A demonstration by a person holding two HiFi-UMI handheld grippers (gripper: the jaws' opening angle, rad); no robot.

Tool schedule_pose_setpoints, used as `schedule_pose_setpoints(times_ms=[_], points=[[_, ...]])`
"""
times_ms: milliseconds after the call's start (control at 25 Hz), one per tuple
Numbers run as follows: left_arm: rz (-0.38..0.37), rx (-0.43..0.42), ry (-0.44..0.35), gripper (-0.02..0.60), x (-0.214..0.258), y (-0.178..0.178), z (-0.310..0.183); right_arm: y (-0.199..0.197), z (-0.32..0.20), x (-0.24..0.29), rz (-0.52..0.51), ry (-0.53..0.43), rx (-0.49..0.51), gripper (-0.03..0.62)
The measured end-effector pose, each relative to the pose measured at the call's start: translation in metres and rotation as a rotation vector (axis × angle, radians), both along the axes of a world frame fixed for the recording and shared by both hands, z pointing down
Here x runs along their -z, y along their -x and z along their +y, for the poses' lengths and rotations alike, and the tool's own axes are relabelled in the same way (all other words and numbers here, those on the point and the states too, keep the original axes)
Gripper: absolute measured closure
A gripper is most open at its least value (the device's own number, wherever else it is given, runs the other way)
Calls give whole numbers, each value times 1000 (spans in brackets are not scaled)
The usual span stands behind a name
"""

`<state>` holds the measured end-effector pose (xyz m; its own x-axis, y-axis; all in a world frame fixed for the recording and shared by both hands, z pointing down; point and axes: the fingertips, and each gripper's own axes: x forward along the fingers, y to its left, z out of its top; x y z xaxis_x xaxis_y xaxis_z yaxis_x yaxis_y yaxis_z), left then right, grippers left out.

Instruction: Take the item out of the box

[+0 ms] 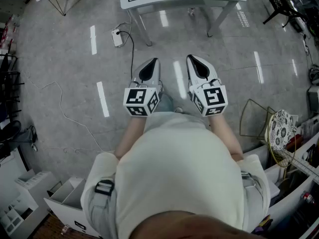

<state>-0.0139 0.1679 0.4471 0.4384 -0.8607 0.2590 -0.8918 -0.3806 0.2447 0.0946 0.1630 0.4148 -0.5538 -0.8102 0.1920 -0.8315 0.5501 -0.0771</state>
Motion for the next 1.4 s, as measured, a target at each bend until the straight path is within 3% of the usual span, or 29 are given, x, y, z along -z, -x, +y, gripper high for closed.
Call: schedule_pose_setpoints(times_ms=[240,560,1400], points=[[0,2,5,581,-4,-16,27,-12,25,-4,-4,11,8,595],[0,-12,0,581,0,-24,24,-13,27,0,-24,7,28,594],[-2,-49,-22,581,14,17,-68,37,-58,9,-32,11,34,594]])
